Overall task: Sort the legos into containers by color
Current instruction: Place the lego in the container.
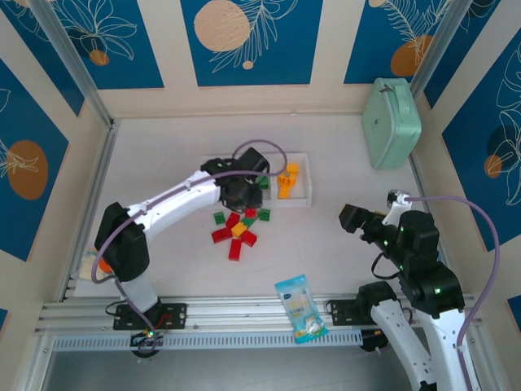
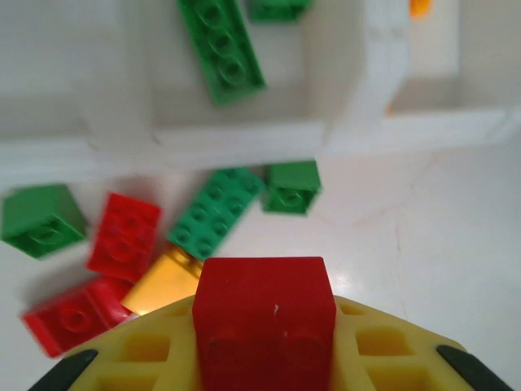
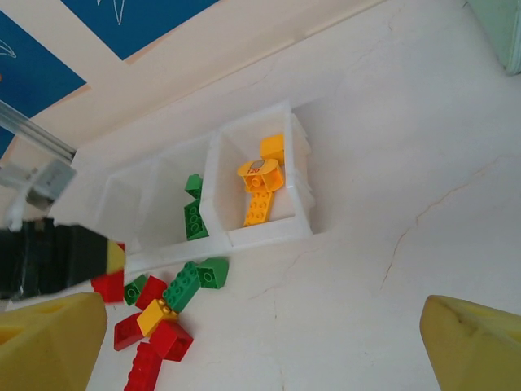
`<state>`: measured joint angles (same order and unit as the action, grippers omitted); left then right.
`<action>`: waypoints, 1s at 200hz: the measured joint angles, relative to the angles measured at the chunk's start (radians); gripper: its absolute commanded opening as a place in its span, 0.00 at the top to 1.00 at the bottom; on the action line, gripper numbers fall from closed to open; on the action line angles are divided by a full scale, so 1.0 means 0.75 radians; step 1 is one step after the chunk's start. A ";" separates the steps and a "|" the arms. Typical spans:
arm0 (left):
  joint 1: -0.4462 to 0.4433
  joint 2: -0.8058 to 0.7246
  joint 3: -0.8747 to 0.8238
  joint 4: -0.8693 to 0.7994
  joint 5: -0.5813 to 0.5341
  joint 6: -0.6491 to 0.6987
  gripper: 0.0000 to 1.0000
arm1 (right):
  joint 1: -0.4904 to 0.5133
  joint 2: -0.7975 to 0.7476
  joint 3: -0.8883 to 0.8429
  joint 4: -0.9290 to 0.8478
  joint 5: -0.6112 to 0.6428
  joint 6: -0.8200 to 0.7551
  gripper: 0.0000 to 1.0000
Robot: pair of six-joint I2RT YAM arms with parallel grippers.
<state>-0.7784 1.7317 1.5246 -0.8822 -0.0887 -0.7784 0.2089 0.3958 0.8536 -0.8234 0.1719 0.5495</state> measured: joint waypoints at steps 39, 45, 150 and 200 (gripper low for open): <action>0.190 0.022 0.131 -0.092 -0.011 0.128 0.71 | 0.000 0.007 -0.004 -0.001 -0.036 0.000 0.01; 0.215 0.031 0.145 -0.096 -0.007 0.143 0.72 | 0.000 0.011 -0.004 0.001 -0.041 0.000 0.01; 0.366 0.384 0.328 -0.152 0.002 0.338 0.66 | 0.000 0.044 -0.008 -0.001 -0.096 0.005 0.01; 0.374 0.416 0.366 -0.171 -0.009 0.376 0.57 | 0.000 0.006 -0.016 -0.013 -0.096 0.010 0.01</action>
<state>-0.4980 2.0438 1.7992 -1.0107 -0.0956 -0.4965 0.2089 0.4004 0.8413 -0.8333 0.1001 0.5571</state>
